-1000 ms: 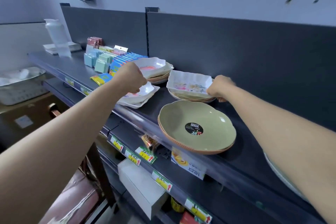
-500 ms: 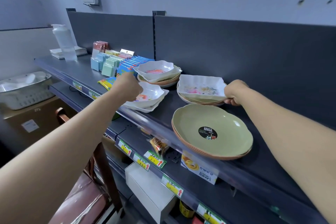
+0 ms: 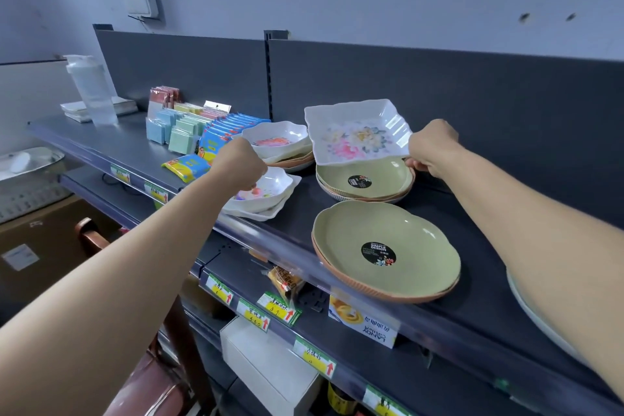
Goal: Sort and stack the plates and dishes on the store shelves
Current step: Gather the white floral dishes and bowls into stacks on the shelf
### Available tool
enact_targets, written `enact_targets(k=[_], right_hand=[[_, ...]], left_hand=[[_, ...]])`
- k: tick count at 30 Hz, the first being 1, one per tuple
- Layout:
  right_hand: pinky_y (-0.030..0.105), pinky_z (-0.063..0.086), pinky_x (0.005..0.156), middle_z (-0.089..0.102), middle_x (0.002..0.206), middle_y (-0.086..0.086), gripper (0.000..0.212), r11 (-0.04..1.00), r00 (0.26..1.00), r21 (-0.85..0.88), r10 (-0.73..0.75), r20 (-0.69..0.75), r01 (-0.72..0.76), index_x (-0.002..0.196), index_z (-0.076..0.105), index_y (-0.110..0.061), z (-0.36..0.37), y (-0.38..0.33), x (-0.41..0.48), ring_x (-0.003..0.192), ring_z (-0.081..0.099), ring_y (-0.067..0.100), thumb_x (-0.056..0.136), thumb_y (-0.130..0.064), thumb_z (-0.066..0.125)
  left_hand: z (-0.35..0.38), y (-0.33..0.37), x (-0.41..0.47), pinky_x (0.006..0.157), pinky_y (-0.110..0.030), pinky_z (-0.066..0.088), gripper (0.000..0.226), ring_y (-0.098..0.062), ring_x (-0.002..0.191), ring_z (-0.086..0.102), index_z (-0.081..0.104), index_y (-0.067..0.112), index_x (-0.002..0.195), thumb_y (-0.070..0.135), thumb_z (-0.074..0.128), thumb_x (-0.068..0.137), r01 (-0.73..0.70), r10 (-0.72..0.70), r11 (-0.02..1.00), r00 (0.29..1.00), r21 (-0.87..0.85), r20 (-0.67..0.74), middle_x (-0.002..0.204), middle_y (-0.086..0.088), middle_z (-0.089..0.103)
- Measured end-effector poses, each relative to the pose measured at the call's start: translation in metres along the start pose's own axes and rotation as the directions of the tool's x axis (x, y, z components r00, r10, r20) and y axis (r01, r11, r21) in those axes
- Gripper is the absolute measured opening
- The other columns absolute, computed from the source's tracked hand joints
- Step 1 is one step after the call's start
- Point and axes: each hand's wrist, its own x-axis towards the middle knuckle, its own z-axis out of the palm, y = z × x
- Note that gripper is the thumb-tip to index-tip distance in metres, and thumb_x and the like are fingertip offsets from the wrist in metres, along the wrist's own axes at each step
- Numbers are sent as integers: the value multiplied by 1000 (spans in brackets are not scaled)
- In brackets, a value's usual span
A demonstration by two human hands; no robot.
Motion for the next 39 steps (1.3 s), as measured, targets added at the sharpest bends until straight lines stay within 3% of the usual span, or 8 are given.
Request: enact_targets(k=[5,10,15,18,21,29,33,39], right_hand=[[25,41,48,48,69,12,9,997,997,-7,-79,-25,79,94,43,-3,7,-11,-2,57,56,21,92,4,39],[26,37,51,48,64,15,16,995,996,-34,-93,5,93,77,39,-3,22,-18,-3,52,53,21,90,7,35],[28,37,54,54,60,19,25,991,992,-47,-123,24,124,64,34,-2,34,-22,-4,55,53,25,87,8,34],[25,33,51,55,61,19,24,988,989,-59,-141,33,143,65,32,-3,40,-23,-7,51,51,23,87,7,34],[26,33,50,53,60,19,26,986,988,-58,-152,41,154,65,31,-4,43,-23,-8,52,51,24,88,7,34],[30,39,55,55,60,19,27,984,988,-82,-157,13,157,64,30,-5,33,-20,-10,52,52,24,88,7,34],[28,37,50,53,59,18,27,984,988,-93,-153,5,153,64,31,-4,27,-16,-9,49,51,22,89,7,35],[28,41,51,53,60,17,24,982,987,-100,-161,-25,157,66,36,-2,12,-12,-4,49,51,21,89,6,37]], left_hand=[[-7,-6,9,84,-46,56,18,-29,76,62,64,-7,100,2,55,86,8,-8,1000,999,12,-31,86,-18,63],[-20,-22,4,61,-33,42,18,-29,71,48,43,3,71,3,52,87,34,-7,983,989,178,-147,68,-7,45],[-30,-47,-3,83,-41,47,20,-37,105,55,53,0,106,2,48,88,142,-92,935,982,324,-164,115,-20,55],[-33,-59,-4,74,-37,42,2,-34,91,54,47,2,87,3,46,89,122,-88,944,989,306,-121,107,-20,59],[-31,-64,-1,65,-31,47,28,-27,66,59,43,6,65,14,55,89,134,-119,966,990,222,-79,71,-12,62],[-27,-60,-5,41,-19,45,34,-10,15,39,43,6,55,-3,39,87,267,-268,963,963,-39,-17,22,0,44],[-29,-55,-6,64,-31,56,19,-11,15,42,44,0,74,3,41,93,307,-316,938,948,-163,-34,23,-4,46],[-43,-41,-19,40,-21,51,24,-13,19,49,45,4,67,1,43,91,253,-288,944,945,-213,-153,41,-9,56]])
